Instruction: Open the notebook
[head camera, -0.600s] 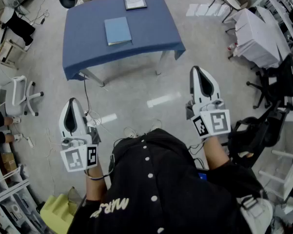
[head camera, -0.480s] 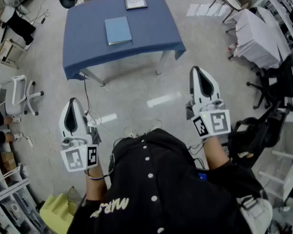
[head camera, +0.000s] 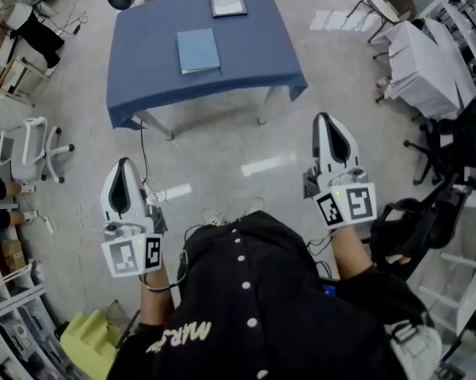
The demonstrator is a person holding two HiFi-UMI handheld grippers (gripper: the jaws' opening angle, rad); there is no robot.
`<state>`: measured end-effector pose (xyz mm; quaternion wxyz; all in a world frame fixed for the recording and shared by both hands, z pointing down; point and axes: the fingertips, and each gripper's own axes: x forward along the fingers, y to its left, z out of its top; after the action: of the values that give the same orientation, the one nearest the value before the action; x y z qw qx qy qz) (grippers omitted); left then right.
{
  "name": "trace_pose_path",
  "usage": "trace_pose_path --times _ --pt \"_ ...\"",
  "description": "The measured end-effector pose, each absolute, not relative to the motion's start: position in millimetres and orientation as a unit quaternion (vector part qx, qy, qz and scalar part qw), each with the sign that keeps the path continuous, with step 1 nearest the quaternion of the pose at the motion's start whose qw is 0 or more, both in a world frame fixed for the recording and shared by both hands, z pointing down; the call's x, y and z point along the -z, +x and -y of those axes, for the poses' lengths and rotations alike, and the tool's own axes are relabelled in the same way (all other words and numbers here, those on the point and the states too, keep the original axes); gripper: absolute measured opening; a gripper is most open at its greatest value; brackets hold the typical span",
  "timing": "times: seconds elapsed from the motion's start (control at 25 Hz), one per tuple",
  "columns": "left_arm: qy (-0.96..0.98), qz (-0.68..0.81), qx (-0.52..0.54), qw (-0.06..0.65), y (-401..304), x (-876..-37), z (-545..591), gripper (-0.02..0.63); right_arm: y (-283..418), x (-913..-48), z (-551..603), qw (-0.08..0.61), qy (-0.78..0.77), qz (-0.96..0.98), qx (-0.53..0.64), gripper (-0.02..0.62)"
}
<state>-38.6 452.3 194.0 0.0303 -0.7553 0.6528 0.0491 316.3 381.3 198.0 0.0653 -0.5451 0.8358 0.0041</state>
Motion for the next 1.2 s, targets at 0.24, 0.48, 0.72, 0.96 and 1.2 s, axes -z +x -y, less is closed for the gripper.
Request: trace_pose_path --times 0.24,0.48,0.72,0.96,1.2 --pt "-0.743 -0.667 -0.045 0.03 -24.6 -194.0 -451.1 0.002 322.7 -199.3 -371.7 0.073 -0.523 -0.849 -0.012 0.325" --pt "-0.72 -0.691 -0.047 0.028 5.7 -206.0 -451.6 0.002 350.4 -212.7 -357.7 0.066 -0.499 -0.864 -0.021 0.296" --pt "-0.707 -0.705 -0.046 0.029 6.7 -211.1 -443.8 0.002 344.0 -216.6 -339.4 0.061 -0.479 -0.875 -0.023 0.295" --pt "-0.704 -0.708 -0.053 0.031 -10.2 -213.3 -410.2 0.002 326.7 -216.0 -303.2 0.054 -0.477 -0.877 -0.027 0.295" --pt "-0.712 -0.699 -0.058 0.025 -50.1 -224.2 -339.3 0.002 290.6 -220.7 -241.8 0.043 -0.49 -0.87 -0.03 0.29"
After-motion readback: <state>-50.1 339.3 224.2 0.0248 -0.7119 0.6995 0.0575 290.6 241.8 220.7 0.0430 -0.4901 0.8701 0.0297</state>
